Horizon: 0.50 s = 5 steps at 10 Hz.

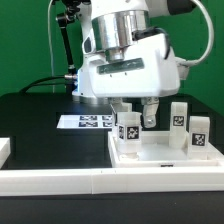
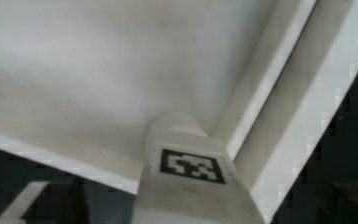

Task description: Assemble square table

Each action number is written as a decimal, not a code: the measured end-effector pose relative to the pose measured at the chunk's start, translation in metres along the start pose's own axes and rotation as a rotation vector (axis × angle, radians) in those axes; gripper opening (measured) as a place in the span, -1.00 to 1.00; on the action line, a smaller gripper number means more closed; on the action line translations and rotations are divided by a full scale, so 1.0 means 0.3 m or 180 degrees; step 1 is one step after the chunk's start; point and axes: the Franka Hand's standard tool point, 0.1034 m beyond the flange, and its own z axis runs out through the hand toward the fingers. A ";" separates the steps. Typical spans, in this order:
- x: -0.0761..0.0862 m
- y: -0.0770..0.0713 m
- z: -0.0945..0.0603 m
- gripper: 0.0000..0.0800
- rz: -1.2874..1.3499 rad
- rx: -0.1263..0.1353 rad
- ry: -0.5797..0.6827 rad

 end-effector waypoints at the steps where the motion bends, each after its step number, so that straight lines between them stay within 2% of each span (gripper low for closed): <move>1: 0.007 0.003 0.001 0.61 -0.0545 0.0012 0.0034; 3: 0.010 0.015 0.005 0.62 -0.1271 -0.0017 0.0038; 5: -0.001 0.008 0.005 0.62 -0.1977 -0.0099 0.0070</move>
Offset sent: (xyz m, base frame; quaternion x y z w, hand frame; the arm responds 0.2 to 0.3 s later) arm -0.0083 -0.0026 -0.0001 -0.0319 0.0243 -0.2040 0.9781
